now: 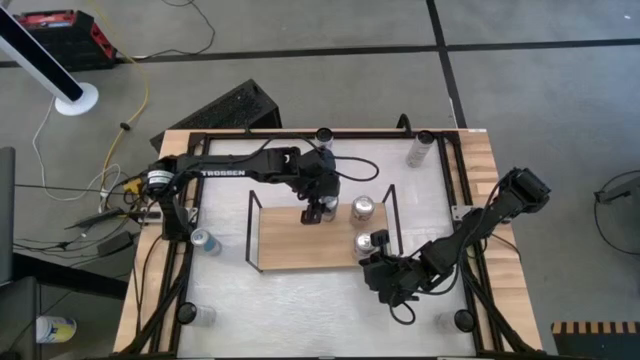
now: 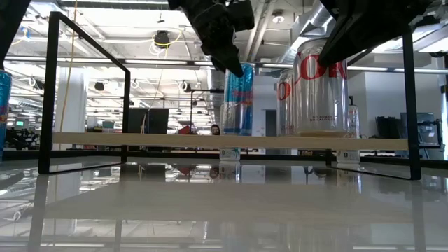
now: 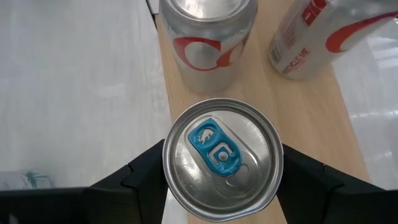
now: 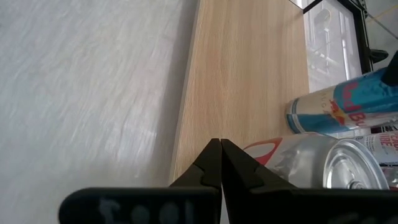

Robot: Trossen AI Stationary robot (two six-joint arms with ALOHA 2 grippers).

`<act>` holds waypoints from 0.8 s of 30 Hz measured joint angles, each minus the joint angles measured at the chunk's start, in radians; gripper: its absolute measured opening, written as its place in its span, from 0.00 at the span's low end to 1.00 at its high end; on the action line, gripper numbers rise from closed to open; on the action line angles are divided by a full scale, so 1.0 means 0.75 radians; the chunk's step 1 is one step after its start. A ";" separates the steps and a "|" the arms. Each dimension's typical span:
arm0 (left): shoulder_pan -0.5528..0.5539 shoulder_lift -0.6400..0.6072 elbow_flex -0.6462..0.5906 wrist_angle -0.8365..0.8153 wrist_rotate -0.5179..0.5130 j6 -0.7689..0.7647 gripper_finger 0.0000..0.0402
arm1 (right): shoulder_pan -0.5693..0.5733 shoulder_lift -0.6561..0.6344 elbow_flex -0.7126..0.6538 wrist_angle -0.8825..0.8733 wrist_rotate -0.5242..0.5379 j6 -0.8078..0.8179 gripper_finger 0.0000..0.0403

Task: Place canned beverage on shelf
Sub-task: Put the bottom blue soda can on the shelf

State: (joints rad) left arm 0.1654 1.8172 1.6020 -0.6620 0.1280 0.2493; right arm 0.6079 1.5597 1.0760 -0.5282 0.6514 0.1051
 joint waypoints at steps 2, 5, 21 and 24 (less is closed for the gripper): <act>0.000 0.000 0.000 0.003 0.000 -0.005 0.54 | 0.000 0.000 0.000 0.000 0.000 -0.001 0.06; 0.000 0.000 0.000 0.000 0.000 -0.010 0.57 | 0.000 0.000 0.000 0.000 -0.001 -0.001 0.06; -0.001 0.000 0.004 0.004 -0.007 -0.059 0.69 | 0.000 0.000 0.000 0.000 0.000 -0.010 0.06; -0.001 0.000 0.032 0.001 -0.007 -0.066 0.69 | 0.000 0.000 0.000 -0.001 0.000 -0.011 0.06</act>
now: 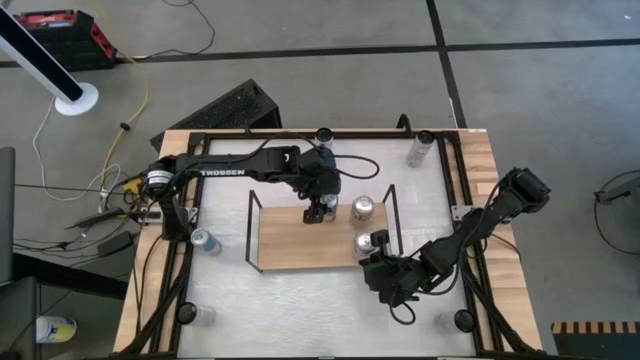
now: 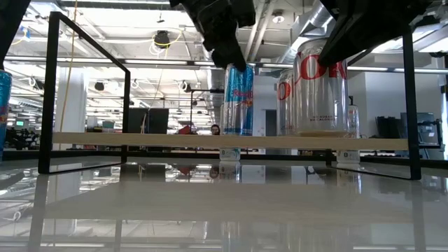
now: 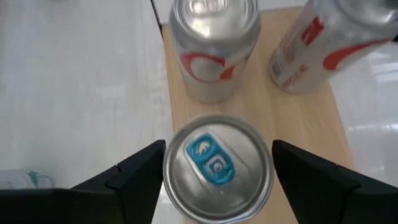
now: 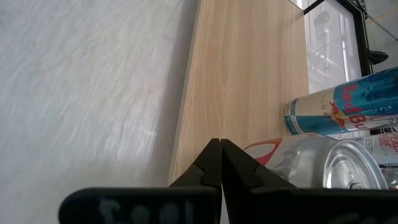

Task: Place canned beverage on shelf
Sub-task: Put the bottom blue soda can on the shelf, then put the blue soda can on the shelf aligned with the other blue soda can

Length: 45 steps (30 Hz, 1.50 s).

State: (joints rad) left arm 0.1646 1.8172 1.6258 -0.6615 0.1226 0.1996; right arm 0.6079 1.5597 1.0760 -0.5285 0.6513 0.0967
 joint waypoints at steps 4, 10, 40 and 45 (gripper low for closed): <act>-0.002 0.000 0.064 -0.023 -0.001 -0.002 0.69 | 0.000 0.000 0.001 0.000 0.000 0.000 0.06; -0.003 0.000 0.223 -0.169 -0.002 -0.018 0.69 | 0.000 0.000 0.001 0.000 0.000 0.000 0.06; -0.604 -0.737 -0.211 -1.096 -0.429 -1.212 0.70 | -0.011 -0.001 0.002 0.061 -0.073 0.035 0.06; -0.659 -0.915 -0.493 -1.073 -0.365 -1.385 0.70 | -0.035 -0.001 0.002 0.073 -0.074 0.035 0.06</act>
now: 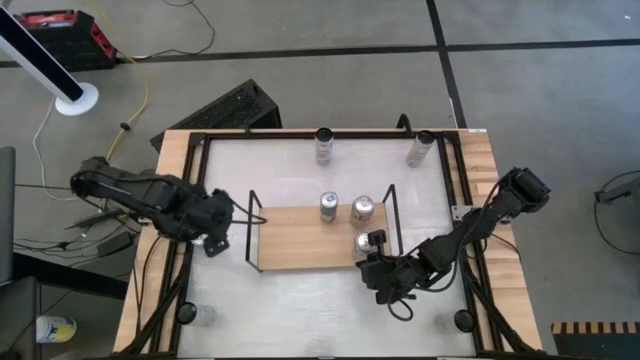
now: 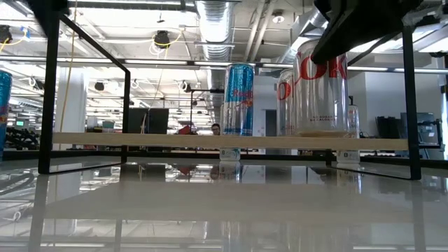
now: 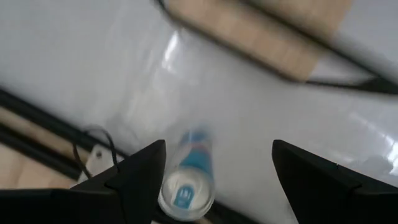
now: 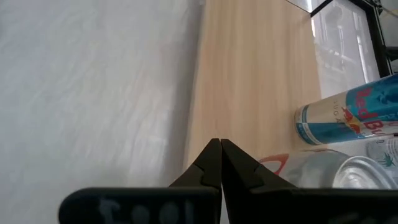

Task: Place canned beverage on shelf
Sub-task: Put the blue soda can on the shelf aligned with the other blue soda can

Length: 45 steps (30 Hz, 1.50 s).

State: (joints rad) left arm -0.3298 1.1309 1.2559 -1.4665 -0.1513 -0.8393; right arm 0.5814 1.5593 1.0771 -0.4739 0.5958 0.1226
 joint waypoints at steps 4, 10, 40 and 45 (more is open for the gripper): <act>-0.007 -0.068 -0.178 0.027 0.096 -0.005 0.70 | -0.028 0.000 0.000 0.006 -0.039 -0.019 0.06; -0.006 -0.050 -0.285 0.056 0.141 0.093 0.69 | -0.063 0.000 0.000 0.018 -0.090 -0.036 0.06; -0.005 -0.022 -0.286 -0.006 0.138 0.115 0.69 | -0.061 0.000 0.000 0.005 -0.107 -0.038 0.06; -0.005 -0.022 -0.286 -0.007 0.157 0.080 0.69 | -0.060 0.000 0.000 0.004 -0.107 -0.038 0.06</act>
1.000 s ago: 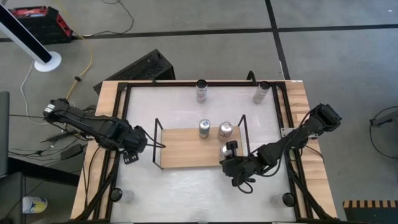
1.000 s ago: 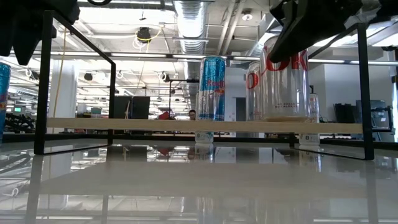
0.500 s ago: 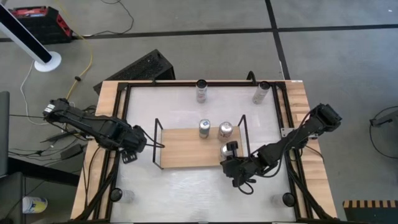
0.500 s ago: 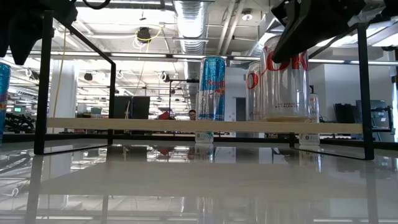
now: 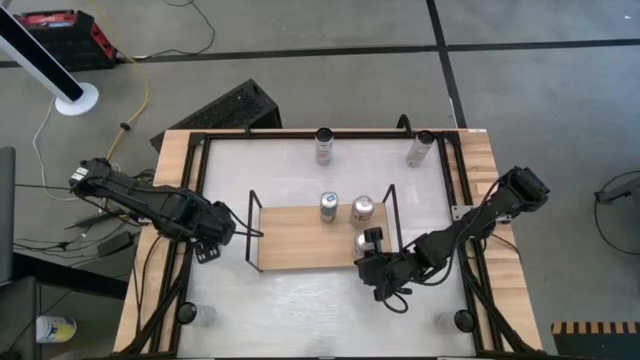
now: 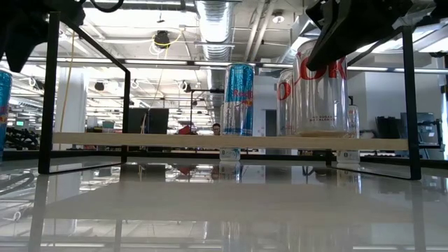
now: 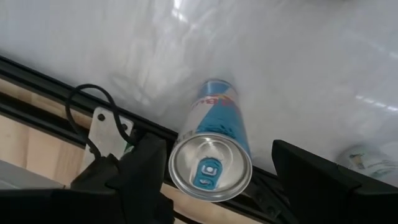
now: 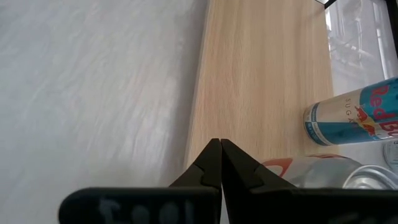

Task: Place canned beverage on shelf
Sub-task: Put the blue soda can on the shelf aligned with the other blue soda can

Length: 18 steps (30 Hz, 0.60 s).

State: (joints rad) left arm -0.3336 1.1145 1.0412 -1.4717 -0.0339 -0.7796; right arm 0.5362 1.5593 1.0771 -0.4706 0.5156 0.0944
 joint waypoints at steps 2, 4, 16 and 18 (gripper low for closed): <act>0.000 0.000 0.000 -0.001 0.006 -0.007 0.69 | -0.001 0.000 0.000 0.000 0.000 0.000 0.06; 0.000 0.000 0.000 -0.001 0.006 -0.017 0.69 | 0.000 0.000 0.000 0.000 0.000 0.000 0.06; -0.001 0.003 -0.174 0.019 0.080 -0.044 0.69 | 0.000 0.000 -0.001 0.001 0.000 0.000 0.06; 0.003 -0.007 -0.177 0.017 0.079 -0.035 0.69 | 0.000 0.000 -0.001 0.001 0.000 0.000 0.06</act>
State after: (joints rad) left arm -0.3311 1.1093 0.9081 -1.4587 0.0252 -0.8055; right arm 0.5360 1.5593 1.0767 -0.4695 0.5156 0.0944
